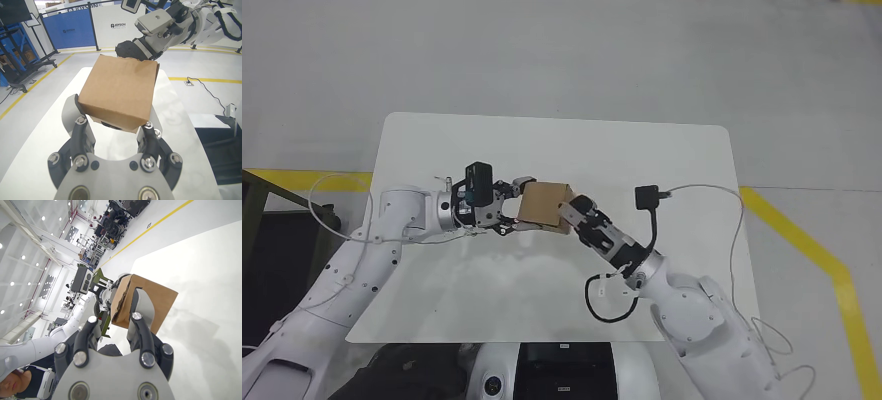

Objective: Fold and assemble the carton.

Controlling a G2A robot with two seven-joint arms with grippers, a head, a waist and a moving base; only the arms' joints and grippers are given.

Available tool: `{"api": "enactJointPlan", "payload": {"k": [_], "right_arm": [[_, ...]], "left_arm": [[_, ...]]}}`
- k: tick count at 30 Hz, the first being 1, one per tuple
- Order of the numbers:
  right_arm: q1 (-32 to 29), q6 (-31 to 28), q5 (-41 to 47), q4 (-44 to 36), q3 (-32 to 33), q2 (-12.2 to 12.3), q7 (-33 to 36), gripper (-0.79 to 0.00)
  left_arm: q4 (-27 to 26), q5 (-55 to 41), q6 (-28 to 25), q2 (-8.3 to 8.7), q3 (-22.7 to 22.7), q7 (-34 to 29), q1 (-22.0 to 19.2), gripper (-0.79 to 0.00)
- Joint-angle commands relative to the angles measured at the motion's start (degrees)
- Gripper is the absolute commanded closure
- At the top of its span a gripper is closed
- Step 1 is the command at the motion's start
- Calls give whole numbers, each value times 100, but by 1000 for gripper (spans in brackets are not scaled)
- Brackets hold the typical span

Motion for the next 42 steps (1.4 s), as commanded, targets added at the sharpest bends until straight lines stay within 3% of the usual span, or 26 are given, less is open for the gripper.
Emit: {"api": "enactJointPlan", "payload": {"k": [1,9,17,18,20,21,29,37,41,42], "right_arm": [[-15,-71,40,-12,31,2,1,-317],[151,-182,141,131,-163,-35,170,-308],[135,-250,149,175,5,-36,-28,-363],[62,-265,102,131,94,-20,-54,-391],[-76,-309,53,47,241,8,-81,-708],[-192,-336,19,-2,376,31,-114,-785],[-697,-744,9,-140,940,125,-163,-785],[-867,-1036,-77,-51,1106,158,-190,-785],[-948,-1151,-133,-19,1168,174,-186,-785],[-963,-1170,-143,-11,1186,178,-174,-785]], "left_arm": [[3,-14,0,2,8,-5,-5,0],[-67,-9,0,2,63,-75,-4,0],[80,-16,0,8,158,-364,-75,0],[117,-16,0,4,173,-447,-103,0],[189,-52,0,-14,210,-567,-144,0],[272,-116,0,-34,270,-680,-176,0],[817,-523,160,-273,787,-1509,-653,0],[1451,-385,654,-639,1472,-1779,-1232,0],[1778,-216,770,-789,1734,-1818,-1413,-148],[1848,-171,793,-816,1778,-1818,-1444,-222]]}}
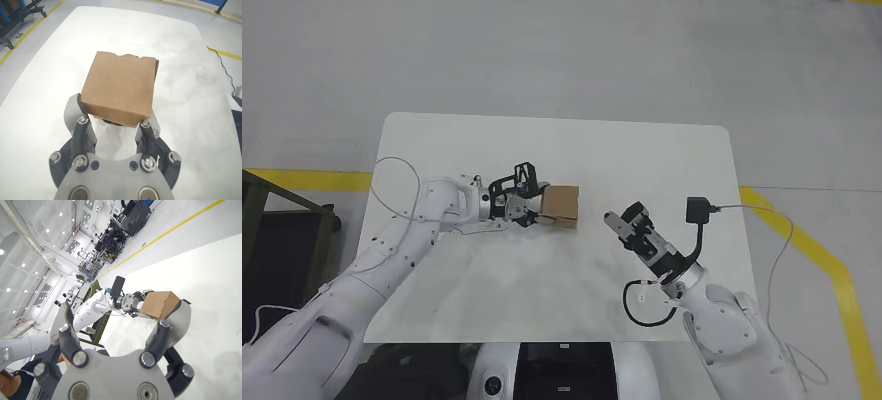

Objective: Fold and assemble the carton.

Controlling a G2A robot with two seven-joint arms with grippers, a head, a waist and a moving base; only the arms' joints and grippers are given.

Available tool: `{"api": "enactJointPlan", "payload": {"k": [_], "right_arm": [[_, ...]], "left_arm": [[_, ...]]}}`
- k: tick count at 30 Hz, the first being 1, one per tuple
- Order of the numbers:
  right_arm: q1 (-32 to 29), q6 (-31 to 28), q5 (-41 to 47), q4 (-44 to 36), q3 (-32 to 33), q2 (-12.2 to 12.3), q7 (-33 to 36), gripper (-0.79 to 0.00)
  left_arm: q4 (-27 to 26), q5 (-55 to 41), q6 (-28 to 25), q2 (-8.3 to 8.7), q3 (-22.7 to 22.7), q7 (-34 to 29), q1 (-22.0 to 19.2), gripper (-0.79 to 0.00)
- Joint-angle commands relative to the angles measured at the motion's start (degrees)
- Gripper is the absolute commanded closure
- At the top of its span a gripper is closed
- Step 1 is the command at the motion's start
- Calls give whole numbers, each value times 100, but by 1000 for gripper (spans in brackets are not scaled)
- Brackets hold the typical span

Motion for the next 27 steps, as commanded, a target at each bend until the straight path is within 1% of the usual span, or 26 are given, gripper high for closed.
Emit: {"api": "enactJointPlan", "payload": {"k": [1,3,4,6,7,13,17,21,27], "right_arm": [[-31,-43,-18,17,38,9,31,-785],[-41,-80,-48,25,64,17,65,-785],[-42,-102,-52,30,70,20,86,-785],[-25,-183,-89,53,83,30,166,-785],[-19,-209,-103,69,87,34,200,-785],[11,-292,-127,134,110,48,287,-785],[22,-347,-187,83,173,64,339,-785],[52,-465,-327,-31,261,86,410,-785],[177,-494,-554,-59,450,114,418,-785]], "left_arm": [[170,64,28,-61,92,31,-63,-277],[305,133,68,-95,126,48,-101,-363],[360,142,70,-107,131,81,-108,-456],[464,155,60,-122,122,129,-122,-754],[507,141,54,-125,103,163,-120,-785],[523,78,-26,-69,-142,361,-39,-785],[200,110,-150,63,-475,513,159,-785],[-343,44,-310,265,-982,672,594,-785],[-1171,-471,-456,566,-1955,772,1491,-785]]}}
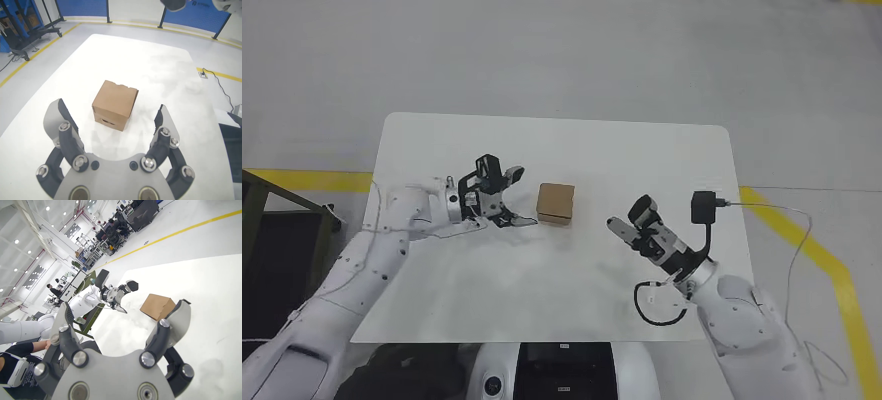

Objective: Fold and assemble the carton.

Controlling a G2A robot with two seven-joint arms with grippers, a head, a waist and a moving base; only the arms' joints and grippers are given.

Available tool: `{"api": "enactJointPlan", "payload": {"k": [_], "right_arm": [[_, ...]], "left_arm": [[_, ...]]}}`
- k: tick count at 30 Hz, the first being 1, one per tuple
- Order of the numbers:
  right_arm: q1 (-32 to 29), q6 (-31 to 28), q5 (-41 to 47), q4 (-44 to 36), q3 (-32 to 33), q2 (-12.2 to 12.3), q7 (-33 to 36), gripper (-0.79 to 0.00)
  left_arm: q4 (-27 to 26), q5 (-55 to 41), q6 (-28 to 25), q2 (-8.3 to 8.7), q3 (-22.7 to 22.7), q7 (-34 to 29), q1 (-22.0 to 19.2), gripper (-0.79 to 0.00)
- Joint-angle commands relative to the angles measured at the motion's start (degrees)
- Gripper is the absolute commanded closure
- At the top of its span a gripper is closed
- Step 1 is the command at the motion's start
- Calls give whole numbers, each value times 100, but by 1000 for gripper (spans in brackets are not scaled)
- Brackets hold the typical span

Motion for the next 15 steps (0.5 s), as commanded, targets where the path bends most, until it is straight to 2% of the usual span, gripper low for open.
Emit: {"api": "enactJointPlan", "payload": {"k": [1,9,15], "right_arm": [[48,33,-51,25,85,9,-1,-785],[152,245,-888,1,614,83,99,-785],[83,471,-1527,-36,1043,118,-243,-785]], "left_arm": [[-253,-262,-28,87,-357,60,355,-785],[-1175,-689,156,318,-1449,-261,1347,-785],[-1600,-1116,405,378,-1867,-838,1668,-785]]}}
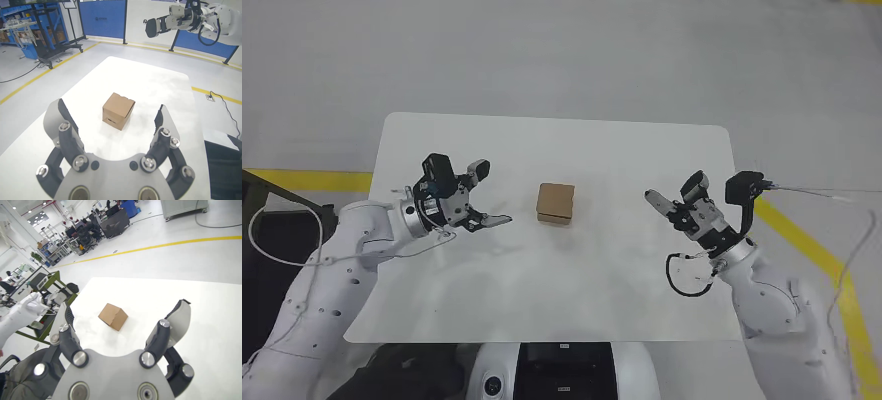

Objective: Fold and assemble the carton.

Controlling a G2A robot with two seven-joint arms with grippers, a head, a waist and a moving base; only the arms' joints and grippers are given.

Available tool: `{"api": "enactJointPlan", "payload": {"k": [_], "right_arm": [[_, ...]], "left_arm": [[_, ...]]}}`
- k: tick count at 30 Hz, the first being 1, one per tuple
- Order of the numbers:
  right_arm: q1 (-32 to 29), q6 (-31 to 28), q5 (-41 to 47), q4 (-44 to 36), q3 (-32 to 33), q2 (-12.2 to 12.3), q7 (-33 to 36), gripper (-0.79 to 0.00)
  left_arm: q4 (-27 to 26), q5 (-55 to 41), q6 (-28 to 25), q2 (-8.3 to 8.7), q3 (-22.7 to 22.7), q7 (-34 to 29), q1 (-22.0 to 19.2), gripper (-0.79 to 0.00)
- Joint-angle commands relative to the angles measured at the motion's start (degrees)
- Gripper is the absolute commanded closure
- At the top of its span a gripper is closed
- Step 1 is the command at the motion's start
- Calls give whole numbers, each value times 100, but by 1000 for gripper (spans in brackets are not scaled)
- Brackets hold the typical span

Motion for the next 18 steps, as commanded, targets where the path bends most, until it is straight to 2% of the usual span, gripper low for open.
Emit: {"api": "enactJointPlan", "payload": {"k": [1,7,14,18], "right_arm": [[-23,63,-211,-4,112,7,-146,-785],[-39,219,-601,-82,289,12,-499,-785],[-174,486,-783,-167,496,-6,-1070,-785],[-243,498,-788,-283,636,-4,-1130,-785]], "left_arm": [[-83,-207,98,6,-84,-215,44,-785],[-170,-624,269,-1,-146,-677,-19,-785],[-208,-884,342,8,-363,-904,-37,-785],[-239,-950,348,4,-405,-999,-32,-785]]}}
